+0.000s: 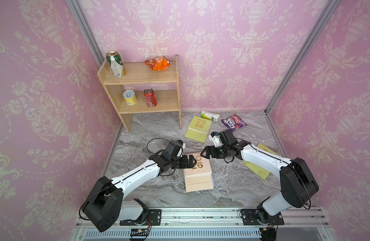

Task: Stack the calendars
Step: Adjust the calendars at the calendar.

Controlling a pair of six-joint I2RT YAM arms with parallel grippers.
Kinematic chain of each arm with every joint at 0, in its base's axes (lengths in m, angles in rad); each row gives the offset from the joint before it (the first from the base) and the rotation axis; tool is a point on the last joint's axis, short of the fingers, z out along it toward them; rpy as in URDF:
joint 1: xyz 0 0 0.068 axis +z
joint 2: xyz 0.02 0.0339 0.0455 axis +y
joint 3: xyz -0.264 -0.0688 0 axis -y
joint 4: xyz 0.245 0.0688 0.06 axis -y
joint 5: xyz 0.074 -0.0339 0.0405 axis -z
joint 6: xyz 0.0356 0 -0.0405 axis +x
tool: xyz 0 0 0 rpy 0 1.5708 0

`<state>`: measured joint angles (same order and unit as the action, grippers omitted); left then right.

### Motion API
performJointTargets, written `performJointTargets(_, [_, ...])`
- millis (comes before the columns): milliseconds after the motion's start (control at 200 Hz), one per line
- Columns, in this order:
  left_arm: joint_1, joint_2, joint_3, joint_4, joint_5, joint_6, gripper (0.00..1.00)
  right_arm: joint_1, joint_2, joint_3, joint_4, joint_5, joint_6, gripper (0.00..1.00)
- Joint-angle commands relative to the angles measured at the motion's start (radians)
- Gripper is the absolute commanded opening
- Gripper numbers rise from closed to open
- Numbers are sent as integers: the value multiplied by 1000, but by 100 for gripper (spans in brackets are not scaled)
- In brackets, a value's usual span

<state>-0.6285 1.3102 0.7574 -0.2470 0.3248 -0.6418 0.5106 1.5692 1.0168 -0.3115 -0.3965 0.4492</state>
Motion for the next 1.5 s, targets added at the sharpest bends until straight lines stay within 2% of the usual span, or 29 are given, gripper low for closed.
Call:
performJointTargets(0, [-52, -17, -18, -92, -45, -10, 99, -4, 29, -12, 7, -14, 13, 93])
performJointTargets(345, [-151, -35, -85, -120, -119, -95, 99, -4, 30, -13, 9, -21, 12, 93])
performJointTargets(735, [-221, -41, -68, -104, -133, -148, 99, 1, 41, -16, 32, -45, 19, 93])
performJointTargets(1491, [-238, -49, -36, -97, -126, -157, 99, 19, 70, 20, 38, -60, 20, 92])
